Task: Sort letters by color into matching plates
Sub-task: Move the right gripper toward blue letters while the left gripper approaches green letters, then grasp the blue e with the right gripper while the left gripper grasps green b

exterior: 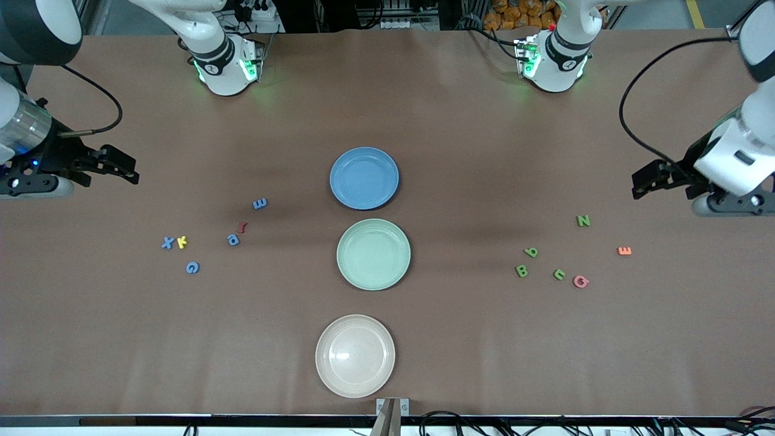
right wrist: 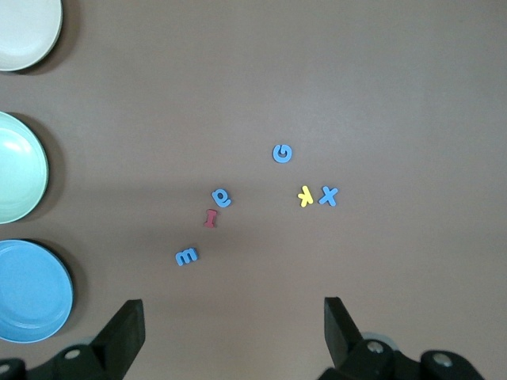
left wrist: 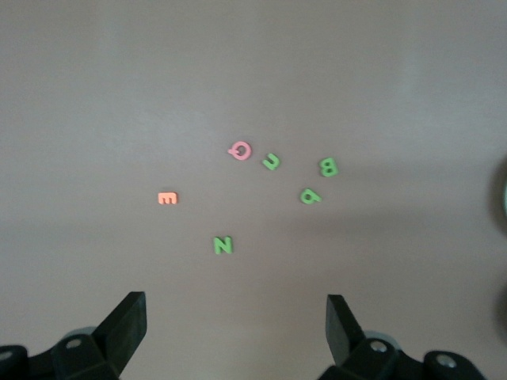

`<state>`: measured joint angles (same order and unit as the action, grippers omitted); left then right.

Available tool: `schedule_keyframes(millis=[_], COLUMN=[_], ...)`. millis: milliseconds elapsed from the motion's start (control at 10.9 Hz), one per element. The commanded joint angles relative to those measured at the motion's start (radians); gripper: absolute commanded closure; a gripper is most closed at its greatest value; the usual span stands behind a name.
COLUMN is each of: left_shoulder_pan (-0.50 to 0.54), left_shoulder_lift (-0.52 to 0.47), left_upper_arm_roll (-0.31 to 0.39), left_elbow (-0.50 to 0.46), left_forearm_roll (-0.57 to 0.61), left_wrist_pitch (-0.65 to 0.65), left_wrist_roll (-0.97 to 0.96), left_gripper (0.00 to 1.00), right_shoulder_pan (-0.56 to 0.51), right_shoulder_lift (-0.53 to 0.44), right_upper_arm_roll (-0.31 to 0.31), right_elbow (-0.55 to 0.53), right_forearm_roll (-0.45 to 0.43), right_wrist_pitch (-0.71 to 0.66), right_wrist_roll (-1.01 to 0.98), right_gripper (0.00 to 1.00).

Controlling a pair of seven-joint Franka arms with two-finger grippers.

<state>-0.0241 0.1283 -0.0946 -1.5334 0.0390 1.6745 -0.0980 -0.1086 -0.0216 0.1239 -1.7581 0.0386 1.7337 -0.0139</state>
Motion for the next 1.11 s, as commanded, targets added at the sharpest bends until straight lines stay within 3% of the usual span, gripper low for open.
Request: schedule_keyframes(millis=[0,276,553,1014], left_shoulder_pan=[-0.016,-0.003,-0.017,-0.056], left_shoulder_lift=[0.091,0.186,0.359,0.467], left_upper_arm_roll=[-0.017,-0.017,-0.017,-0.014], left_elbow=[0.012,0.001,0.009,0.003], left_forearm_roll=[0.058,0.056,0.068,0.070], left_wrist_pitch=[0.107,0.287,0.387,0.447], left_wrist_roll=[-0.014,-0.228,-0.407,-0.535], left_gripper=[0.00,0.00,0.00,0.00], right_shoulder_pan=[-0.002,0.009,0.017,0.055], right_shoulder_lift=[-0.020,-0.018,-0.002,0.161], right_upper_arm_roll=[0.026,0.048,0.108,0.108], right_elbow=[-0.114,-0.234,-0.377,-0.416], right_forearm_roll=[0.020,0.020,0.021,0.018], right_wrist_pitch=[0.098,0.222,0.406,0.564], right_wrist_roll=[-0.004,-0.003,0.044,0.097], right_gripper=[0.00,0.00,0.00,0.06])
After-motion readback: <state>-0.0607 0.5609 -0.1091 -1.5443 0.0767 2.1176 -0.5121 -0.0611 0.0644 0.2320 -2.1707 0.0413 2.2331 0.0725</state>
